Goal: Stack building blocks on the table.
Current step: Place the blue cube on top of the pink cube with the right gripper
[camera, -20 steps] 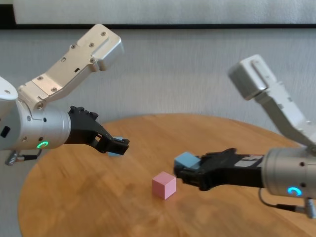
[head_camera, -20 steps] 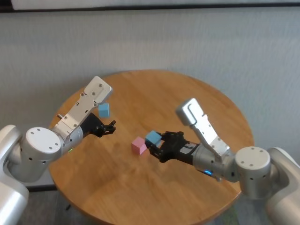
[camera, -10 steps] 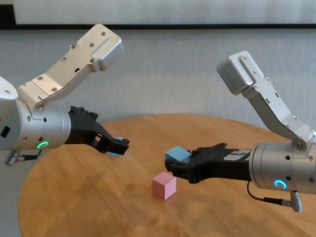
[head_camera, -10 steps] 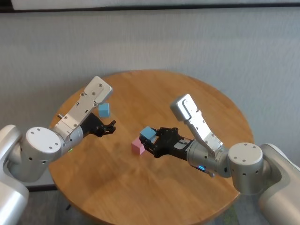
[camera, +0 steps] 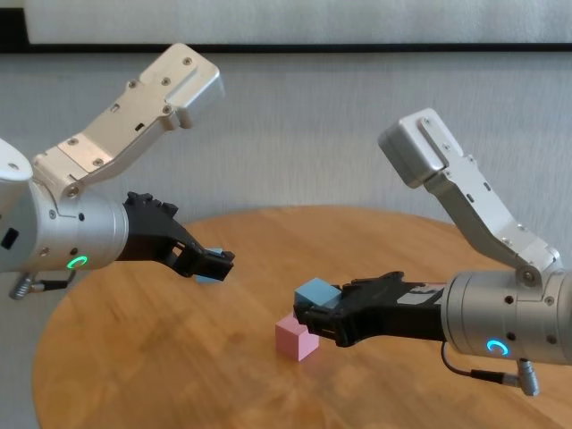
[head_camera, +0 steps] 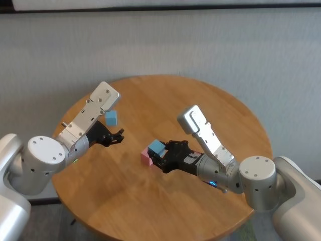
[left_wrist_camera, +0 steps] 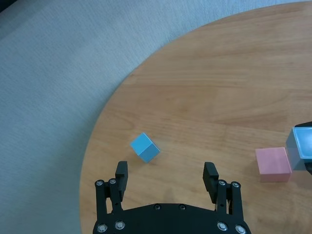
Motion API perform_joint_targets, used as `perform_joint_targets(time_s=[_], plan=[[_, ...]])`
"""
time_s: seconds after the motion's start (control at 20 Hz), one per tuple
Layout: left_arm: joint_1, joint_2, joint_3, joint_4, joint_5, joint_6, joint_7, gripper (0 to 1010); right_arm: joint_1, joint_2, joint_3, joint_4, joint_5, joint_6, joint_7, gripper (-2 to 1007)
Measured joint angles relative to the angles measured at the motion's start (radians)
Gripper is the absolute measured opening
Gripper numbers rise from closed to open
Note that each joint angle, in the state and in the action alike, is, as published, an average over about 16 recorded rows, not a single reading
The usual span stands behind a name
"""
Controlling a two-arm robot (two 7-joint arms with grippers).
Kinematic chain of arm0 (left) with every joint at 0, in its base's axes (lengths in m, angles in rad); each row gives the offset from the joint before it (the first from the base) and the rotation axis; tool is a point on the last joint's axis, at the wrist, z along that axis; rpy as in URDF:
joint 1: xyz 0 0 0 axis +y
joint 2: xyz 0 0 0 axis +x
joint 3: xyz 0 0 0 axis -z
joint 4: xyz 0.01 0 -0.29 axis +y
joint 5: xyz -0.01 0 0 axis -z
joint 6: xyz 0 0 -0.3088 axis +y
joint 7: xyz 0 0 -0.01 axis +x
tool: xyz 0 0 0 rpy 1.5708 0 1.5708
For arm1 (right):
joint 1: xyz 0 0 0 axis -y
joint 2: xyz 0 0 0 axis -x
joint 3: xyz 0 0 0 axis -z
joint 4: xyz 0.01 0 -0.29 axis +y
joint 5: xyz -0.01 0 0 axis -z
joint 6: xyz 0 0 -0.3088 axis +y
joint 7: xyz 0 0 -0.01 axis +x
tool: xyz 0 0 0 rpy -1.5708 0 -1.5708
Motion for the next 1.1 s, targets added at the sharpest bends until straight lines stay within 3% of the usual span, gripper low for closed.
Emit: perform_joint_targets(time_s=[1.1], plan=[[0.0, 0.0, 0.0, 0.0, 0.0, 0.0, 0.0, 1000, 0.011, -0.039, -0.004, 0.036, -0.027, 0.001, -0.018, 362]])
